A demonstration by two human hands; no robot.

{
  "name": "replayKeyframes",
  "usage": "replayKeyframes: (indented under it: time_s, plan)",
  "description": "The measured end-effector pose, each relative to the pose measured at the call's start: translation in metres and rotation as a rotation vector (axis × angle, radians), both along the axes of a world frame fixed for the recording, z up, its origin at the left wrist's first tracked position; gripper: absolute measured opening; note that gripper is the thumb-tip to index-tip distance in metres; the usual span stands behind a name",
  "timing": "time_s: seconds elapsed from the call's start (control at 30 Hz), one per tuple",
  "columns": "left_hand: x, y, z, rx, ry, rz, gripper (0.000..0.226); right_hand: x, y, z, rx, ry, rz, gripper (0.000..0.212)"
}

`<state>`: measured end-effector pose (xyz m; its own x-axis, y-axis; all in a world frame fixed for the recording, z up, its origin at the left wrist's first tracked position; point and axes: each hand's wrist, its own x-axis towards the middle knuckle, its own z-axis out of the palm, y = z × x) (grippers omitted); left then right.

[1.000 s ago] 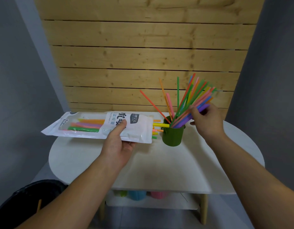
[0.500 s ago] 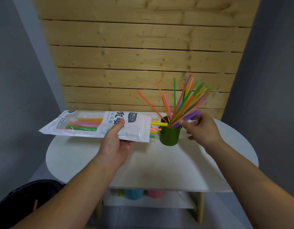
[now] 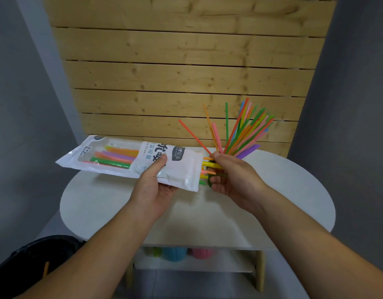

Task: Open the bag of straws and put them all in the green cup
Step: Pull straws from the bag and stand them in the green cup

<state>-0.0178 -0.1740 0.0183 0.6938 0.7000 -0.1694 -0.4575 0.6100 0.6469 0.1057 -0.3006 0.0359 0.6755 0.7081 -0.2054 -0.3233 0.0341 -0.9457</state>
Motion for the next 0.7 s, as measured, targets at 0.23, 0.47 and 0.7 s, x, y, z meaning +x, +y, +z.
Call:
replayKeyframes:
  time_s: [0.23, 0.47, 0.7]
  plan:
    - [0.001, 0.0, 0.001, 0.044, 0.007, -0.007, 0.019, 0.001, 0.003, -0.006, 0.044, 0.022, -0.038, 0.008]
    - [0.001, 0.004, 0.0, -0.06, -0.015, 0.023, 0.03, 0.009, -0.008, 0.0, 0.116, 0.119, -0.128, 0.007]
    - [0.002, 0.005, -0.001, -0.115, -0.026, 0.05, 0.043, 0.008, -0.009, 0.0, 0.21, 0.258, -0.13, 0.015]
